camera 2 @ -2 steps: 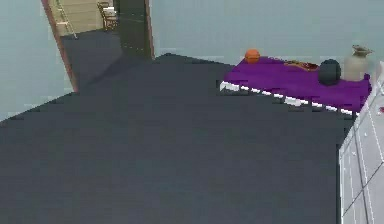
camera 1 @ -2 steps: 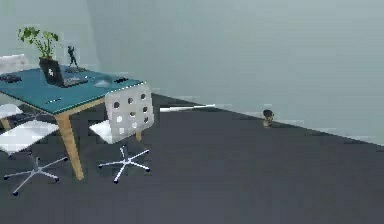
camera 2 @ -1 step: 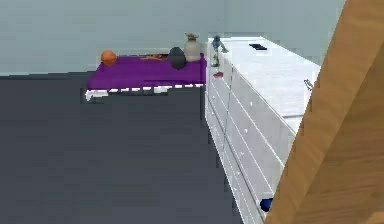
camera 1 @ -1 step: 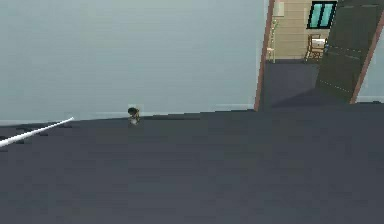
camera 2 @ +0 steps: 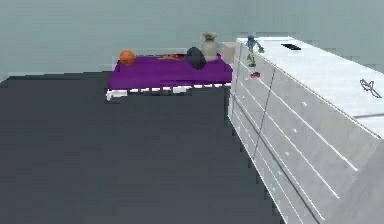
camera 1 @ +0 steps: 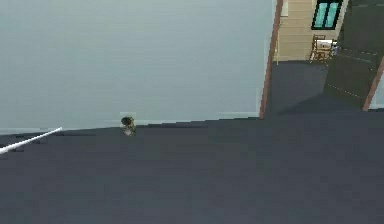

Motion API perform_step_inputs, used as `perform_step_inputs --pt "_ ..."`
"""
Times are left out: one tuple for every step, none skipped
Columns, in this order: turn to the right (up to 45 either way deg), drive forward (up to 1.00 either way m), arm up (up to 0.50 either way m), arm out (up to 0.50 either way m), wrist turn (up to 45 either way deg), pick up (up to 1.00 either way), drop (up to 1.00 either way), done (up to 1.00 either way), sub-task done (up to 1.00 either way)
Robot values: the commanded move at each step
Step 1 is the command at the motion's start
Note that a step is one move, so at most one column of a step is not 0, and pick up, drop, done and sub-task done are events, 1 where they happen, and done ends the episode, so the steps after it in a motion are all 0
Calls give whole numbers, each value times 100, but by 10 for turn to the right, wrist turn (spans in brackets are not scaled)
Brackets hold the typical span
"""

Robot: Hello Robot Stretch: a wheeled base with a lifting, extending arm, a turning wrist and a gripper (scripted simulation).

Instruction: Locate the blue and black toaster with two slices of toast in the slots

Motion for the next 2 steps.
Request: perform_step_inputs --pt "-450 0 0 0 0 0 0 0 0" --pt "-420 0 0 0 0 0 0 0 0"
